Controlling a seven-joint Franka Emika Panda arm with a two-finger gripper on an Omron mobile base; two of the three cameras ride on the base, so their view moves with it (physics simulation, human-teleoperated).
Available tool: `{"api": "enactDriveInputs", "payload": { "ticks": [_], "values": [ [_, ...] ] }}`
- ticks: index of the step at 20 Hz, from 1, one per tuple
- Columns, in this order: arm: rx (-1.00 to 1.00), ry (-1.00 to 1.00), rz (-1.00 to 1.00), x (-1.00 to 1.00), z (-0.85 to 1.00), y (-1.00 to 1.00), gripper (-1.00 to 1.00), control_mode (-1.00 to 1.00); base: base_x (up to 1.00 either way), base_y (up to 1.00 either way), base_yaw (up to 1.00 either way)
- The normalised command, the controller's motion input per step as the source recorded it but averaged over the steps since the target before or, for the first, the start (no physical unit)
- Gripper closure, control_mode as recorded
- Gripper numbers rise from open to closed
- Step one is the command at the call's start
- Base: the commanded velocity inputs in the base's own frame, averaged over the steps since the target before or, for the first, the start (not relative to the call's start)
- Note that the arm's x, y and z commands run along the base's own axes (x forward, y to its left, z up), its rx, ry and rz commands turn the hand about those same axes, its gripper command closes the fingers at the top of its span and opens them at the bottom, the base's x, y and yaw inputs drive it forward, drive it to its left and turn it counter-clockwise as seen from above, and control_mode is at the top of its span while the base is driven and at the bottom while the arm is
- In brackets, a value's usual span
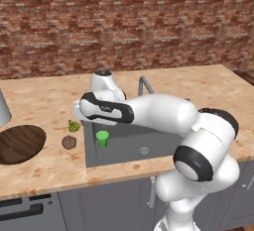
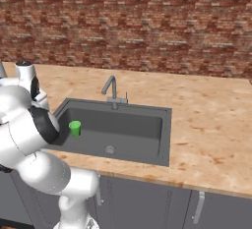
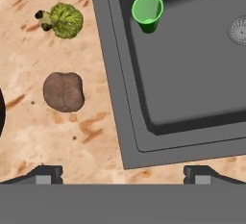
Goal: Remove the broccoli and potato from the sink. Then move the bowl and cup from the counter to the sink for washing.
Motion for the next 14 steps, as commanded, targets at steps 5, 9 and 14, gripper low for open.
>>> {"api": "enactDriveInputs", "payload": {
  "ticks": [5, 9, 14],
  "values": [
    [0.0, -0.02, 0.0, -0.15, 0.0, 0.21, -1.0, -1.0, 0.0, 0.0, 0.0],
    [0.01, -0.04, 0.0, -0.15, 0.0, 0.23, -1.0, -1.0, 0.0, 0.0, 0.0],
    [0.06, -0.09, 0.0, -0.12, 0.0, 0.26, -1.0, -1.0, 0.0, 0.0, 0.0]
  ]
}}
